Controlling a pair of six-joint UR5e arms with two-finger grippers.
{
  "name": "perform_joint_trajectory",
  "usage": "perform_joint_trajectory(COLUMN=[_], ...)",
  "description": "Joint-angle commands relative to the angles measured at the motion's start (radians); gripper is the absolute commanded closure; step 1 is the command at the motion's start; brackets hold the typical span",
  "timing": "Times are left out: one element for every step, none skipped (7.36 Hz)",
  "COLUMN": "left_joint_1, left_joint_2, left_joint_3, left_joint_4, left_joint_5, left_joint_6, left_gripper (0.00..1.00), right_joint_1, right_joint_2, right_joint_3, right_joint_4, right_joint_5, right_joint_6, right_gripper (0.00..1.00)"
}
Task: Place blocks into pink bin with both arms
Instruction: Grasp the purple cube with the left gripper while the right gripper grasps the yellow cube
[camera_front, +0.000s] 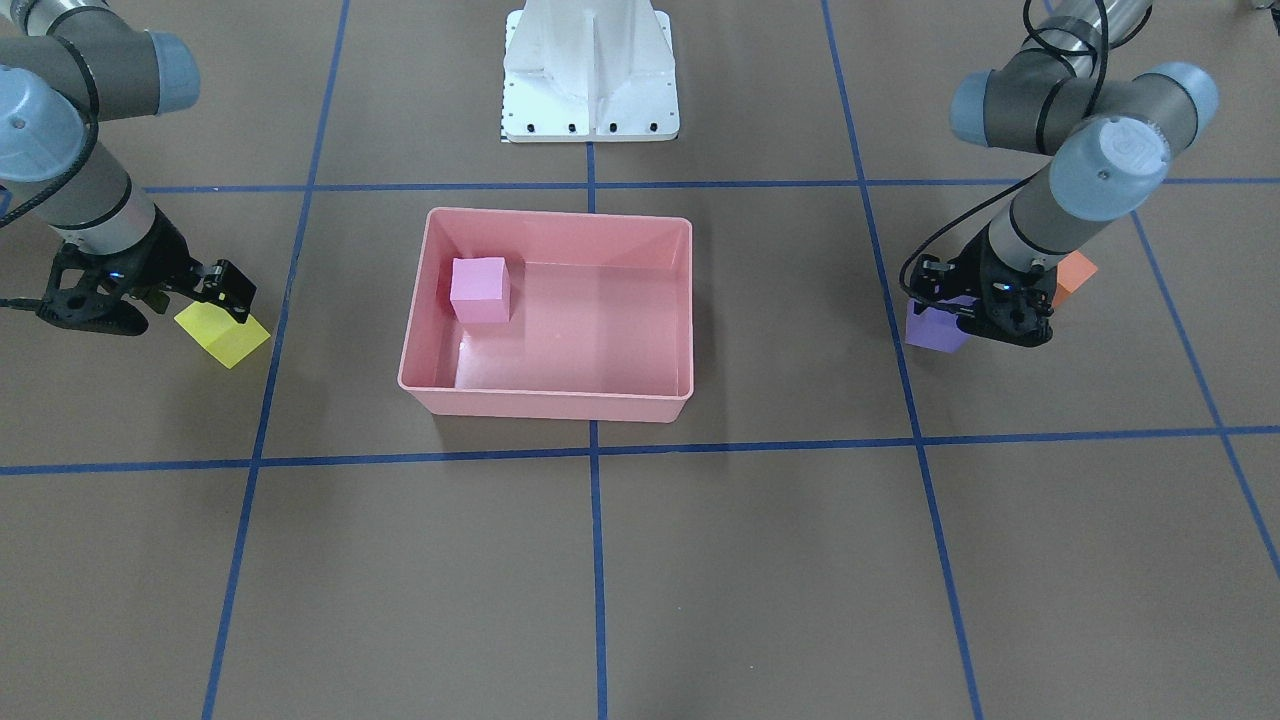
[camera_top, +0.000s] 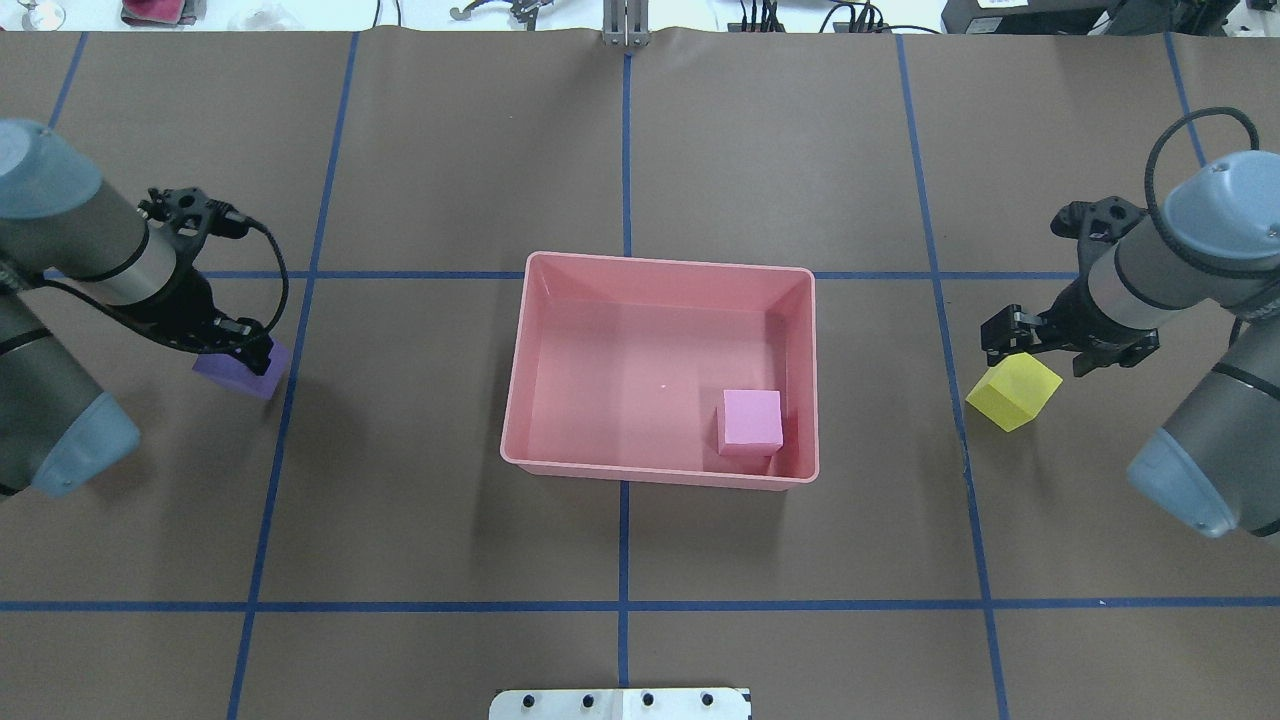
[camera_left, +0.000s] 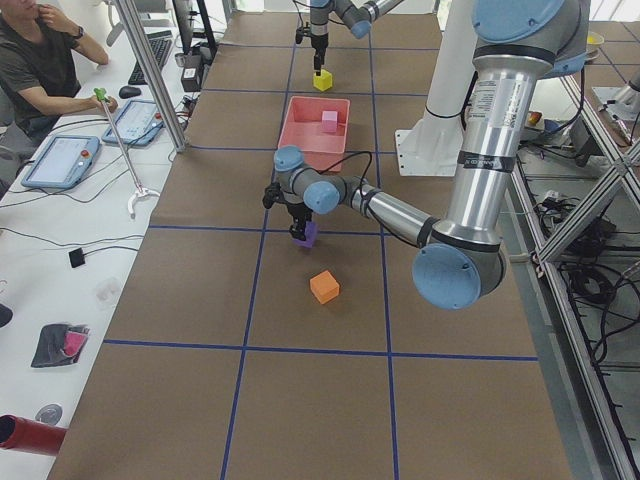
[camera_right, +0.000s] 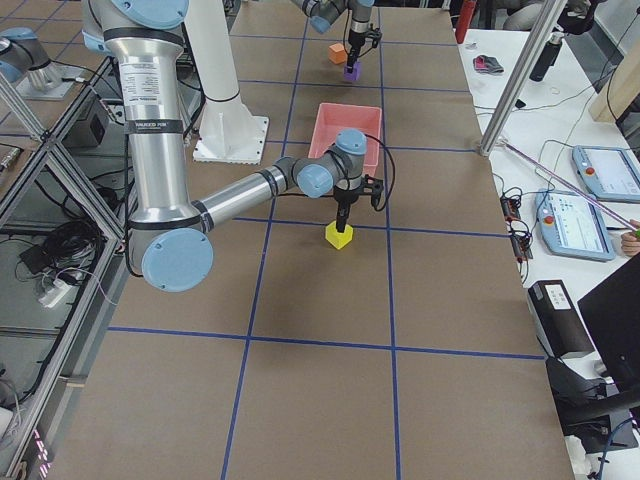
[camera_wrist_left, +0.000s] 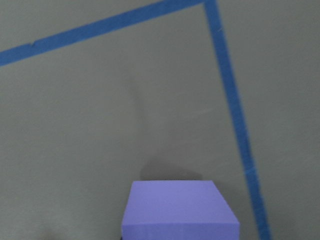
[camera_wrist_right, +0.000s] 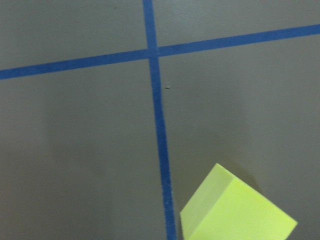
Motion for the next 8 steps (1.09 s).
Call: perform_joint_trajectory(left_joint_1=[-0.009, -0.008, -0.008, -0.003, 0.000, 0.014, 0.041, 0.049], left_joint_2=[-0.178, -0.252, -0.308, -0.354, -0.385, -0.402, -0.418, -0.422], left_joint_3=[-0.121, -0.123, -0.123, -0.111, -0.100, -0.100, -0.093, -0.094], left_joint_4=[0.295, 0.342, 0.378, 0.389, 0.388, 0.390, 0.390, 0.388], left_joint_5=[-0.003, -0.003, -0.004, -0.004, -0.004, -0.004, 0.000, 0.002], left_joint_6=[-0.051, -0.105, -0.121, -0.171, -0.216, -0.233, -0.275, -0.290], left_gripper=[1.00, 1.00, 1.00, 1.00, 1.00, 1.00, 1.00, 1.00], right_joint_1=[0.051, 0.047, 0.047, 0.042, 0.028, -0.002, -0.015, -0.031], right_joint_2=[-0.041, -0.018, -0.008, -0.015, -0.009, -0.004, -0.004, -0.007], right_joint_3=[-0.023, -0.058, -0.077, -0.086, -0.086, -0.085, -0.085, -0.086], right_joint_4=[0.000, 0.005, 0.055, 0.088, 0.108, 0.111, 0.111, 0.111], right_joint_5=[0.053, 0.055, 0.055, 0.053, 0.055, 0.049, 0.049, 0.046], right_joint_6=[0.026, 0.163, 0.260, 0.336, 0.404, 0.467, 0.478, 0.480], right_gripper=[0.00, 0.00, 0.00, 0.00, 0.00, 0.00, 0.00, 0.00])
